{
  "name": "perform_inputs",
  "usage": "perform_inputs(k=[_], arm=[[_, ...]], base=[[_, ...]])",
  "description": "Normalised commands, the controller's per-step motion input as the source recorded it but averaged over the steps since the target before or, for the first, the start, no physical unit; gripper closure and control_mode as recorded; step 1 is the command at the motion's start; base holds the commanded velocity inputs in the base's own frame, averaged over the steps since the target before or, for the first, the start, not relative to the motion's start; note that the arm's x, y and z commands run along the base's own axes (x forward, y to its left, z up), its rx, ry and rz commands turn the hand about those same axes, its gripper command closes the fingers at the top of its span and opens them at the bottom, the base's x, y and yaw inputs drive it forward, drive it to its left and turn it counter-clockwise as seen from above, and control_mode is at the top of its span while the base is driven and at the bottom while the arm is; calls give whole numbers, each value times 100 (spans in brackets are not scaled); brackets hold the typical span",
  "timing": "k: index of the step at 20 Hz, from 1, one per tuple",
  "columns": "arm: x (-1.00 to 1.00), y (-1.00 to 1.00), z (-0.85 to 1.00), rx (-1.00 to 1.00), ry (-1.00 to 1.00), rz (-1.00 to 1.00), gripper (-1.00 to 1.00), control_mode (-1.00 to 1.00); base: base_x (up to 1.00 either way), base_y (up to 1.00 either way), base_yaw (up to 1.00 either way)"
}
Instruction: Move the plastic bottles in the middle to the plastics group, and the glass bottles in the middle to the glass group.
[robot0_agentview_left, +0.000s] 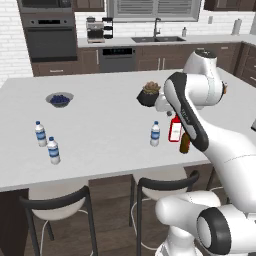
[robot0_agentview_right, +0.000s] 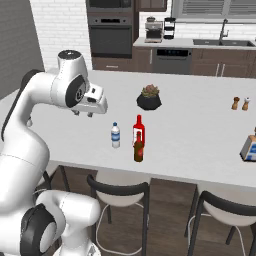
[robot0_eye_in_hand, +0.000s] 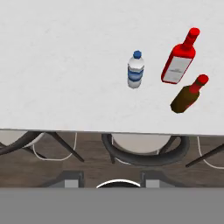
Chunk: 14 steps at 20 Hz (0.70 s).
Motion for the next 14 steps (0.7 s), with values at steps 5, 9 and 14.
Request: perform_inputs(k=[5,9,14], arm=[[0,18,-7,0,0,-7,-100,-100],[9,0,-41,-4,2,-8,-100,-100],[-8,37,-80,-2,0,-19,-100,-100]], base=[[0,0,0],[0,0,0],[0,0,0]])
